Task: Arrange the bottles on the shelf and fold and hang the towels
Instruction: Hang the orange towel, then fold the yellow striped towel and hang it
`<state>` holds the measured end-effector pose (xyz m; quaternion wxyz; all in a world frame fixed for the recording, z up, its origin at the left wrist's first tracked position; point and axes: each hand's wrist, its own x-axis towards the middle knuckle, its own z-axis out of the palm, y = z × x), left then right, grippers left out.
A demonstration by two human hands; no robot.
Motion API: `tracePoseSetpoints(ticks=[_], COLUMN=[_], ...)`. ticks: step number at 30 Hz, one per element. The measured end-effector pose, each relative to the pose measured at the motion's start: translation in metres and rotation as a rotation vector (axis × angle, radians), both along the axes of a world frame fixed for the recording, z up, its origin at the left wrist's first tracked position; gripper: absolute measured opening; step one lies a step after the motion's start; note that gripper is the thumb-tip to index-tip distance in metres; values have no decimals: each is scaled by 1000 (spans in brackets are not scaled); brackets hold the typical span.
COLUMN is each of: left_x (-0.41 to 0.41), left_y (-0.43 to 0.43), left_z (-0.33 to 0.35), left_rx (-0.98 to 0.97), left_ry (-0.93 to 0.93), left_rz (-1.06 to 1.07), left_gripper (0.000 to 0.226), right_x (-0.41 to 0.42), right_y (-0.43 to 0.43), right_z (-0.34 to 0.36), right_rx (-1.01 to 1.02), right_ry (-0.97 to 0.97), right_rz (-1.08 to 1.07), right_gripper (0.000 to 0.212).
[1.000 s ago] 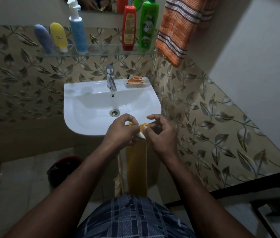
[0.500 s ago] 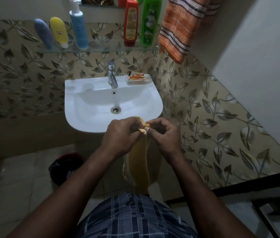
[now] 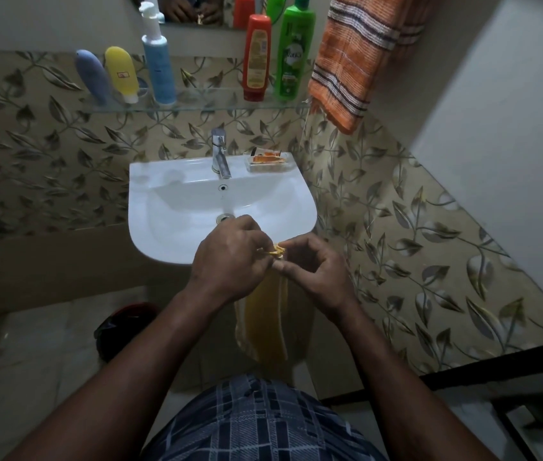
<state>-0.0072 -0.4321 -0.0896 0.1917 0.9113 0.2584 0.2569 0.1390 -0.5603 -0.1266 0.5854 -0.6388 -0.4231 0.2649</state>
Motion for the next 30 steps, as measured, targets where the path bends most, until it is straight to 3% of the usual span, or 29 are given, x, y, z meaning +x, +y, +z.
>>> tracePoseSetpoints(ticks=[3,7,11,14,18,24,30], left_x=[0,-2,-5,-10,-17,-23,-31], left_y=[4,11,16,19,21,19,23], left_z=[-4,-2,1,-9,-18,-17,-13], left_rx=[-51,-159,-113,-56,5,184,357], left_ry=[32,117,426,599,627,595,299], left_rz=[-24,-125,-183,-191,-159,-15,77], left_gripper=[19,27,19,38,48,25,25], right_x=[1,6,11,16,33,40,48], right_y=[2,4,3,1,4,7,6], right_z=[-4,-5,-2,0,-6,-13,-6], right_rx=[-15,-29,-60,-57,-28,-39,-67], right_ry=[19,21,39,54,73,31,-69], right_rz=[10,15,15,-46,-179,-212,-267], right_gripper=[35,26,17,17,22,25,19])
